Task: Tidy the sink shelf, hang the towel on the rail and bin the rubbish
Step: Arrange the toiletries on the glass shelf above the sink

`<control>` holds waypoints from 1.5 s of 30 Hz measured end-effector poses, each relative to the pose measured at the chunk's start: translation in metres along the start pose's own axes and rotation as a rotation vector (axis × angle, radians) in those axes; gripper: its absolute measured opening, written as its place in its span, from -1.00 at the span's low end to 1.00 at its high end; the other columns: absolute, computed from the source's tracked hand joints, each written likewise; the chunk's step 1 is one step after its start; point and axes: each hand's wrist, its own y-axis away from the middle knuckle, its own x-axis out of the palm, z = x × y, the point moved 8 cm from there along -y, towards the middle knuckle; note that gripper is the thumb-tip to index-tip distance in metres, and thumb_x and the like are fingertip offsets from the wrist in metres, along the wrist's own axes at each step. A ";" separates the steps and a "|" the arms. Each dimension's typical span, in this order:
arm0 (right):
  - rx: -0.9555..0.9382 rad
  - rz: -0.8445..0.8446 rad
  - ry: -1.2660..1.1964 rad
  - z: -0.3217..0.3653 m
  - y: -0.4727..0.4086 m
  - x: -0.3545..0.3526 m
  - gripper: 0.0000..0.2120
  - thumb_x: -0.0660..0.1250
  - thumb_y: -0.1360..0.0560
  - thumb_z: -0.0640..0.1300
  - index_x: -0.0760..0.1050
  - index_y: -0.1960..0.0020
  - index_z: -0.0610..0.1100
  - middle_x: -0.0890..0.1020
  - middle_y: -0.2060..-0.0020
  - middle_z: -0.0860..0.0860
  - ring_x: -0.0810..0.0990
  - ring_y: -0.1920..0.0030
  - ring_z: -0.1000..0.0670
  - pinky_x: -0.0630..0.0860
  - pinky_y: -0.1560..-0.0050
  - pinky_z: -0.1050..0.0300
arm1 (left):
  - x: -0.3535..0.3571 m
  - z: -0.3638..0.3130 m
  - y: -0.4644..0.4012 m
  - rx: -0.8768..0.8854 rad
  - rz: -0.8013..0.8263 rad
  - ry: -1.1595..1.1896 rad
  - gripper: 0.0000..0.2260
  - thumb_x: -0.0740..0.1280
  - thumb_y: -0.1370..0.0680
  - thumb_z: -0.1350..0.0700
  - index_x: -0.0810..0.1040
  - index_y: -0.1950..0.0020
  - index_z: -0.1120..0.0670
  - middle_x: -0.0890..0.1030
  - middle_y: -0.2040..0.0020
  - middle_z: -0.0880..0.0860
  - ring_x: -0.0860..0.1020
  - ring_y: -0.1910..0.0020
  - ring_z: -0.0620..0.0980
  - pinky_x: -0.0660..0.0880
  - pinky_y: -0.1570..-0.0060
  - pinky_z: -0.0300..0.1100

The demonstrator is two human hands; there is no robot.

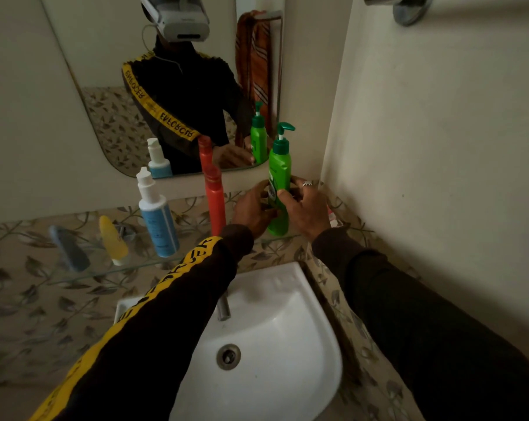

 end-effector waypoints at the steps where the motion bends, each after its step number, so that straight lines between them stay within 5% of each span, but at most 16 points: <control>1: 0.003 0.010 -0.002 0.002 0.001 0.002 -0.55 0.34 -0.54 0.09 0.55 -0.32 -0.15 0.69 -0.10 -0.11 0.66 -0.08 -0.09 0.61 -0.15 -0.11 | -0.002 0.000 0.001 -0.002 -0.004 -0.008 -0.38 0.46 -0.44 0.31 0.36 -0.46 0.08 0.59 -0.24 0.16 0.63 -0.09 0.11 0.60 -0.06 0.05; 10: -0.021 0.037 0.009 0.011 0.003 0.010 -0.46 0.28 -0.45 0.21 0.55 -0.33 -0.05 0.70 -0.07 -0.03 0.66 -0.03 0.00 0.63 -0.12 -0.04 | -0.010 0.005 0.005 -0.007 -0.016 -0.008 -0.38 0.45 -0.46 0.30 0.34 -0.48 0.06 0.57 -0.28 0.15 0.65 -0.06 0.06 0.62 -0.03 0.02; 26: -0.052 0.025 0.006 0.012 0.000 0.016 -0.63 0.34 -0.58 0.00 0.54 -0.32 -0.13 0.69 -0.07 -0.09 0.65 -0.03 -0.04 0.62 -0.11 -0.05 | -0.012 0.016 -0.001 -0.004 -0.028 0.013 -0.35 0.46 -0.46 0.28 0.30 -0.50 0.08 0.54 -0.30 0.15 0.63 -0.10 0.06 0.63 -0.03 0.01; 35: -0.031 0.044 0.014 0.010 0.003 0.016 -0.50 0.34 -0.52 0.12 0.50 -0.36 -0.14 0.66 -0.16 -0.11 0.64 -0.14 -0.10 0.59 -0.19 -0.14 | -0.010 0.011 0.004 0.038 -0.061 -0.070 -0.36 0.49 -0.45 0.19 0.31 -0.48 0.08 0.54 -0.31 0.14 0.59 -0.15 0.07 0.61 -0.08 -0.04; 45: -0.074 -0.067 0.064 0.021 0.019 0.004 -0.26 0.13 -0.51 0.25 0.31 -0.52 -0.23 0.55 -0.34 -0.22 0.52 -0.33 -0.16 0.47 -0.35 -0.10 | -0.021 0.009 0.024 0.025 -0.145 -0.186 -0.35 0.47 -0.48 0.09 0.28 -0.50 0.08 0.51 -0.34 0.11 0.58 -0.16 0.03 0.54 -0.07 -0.18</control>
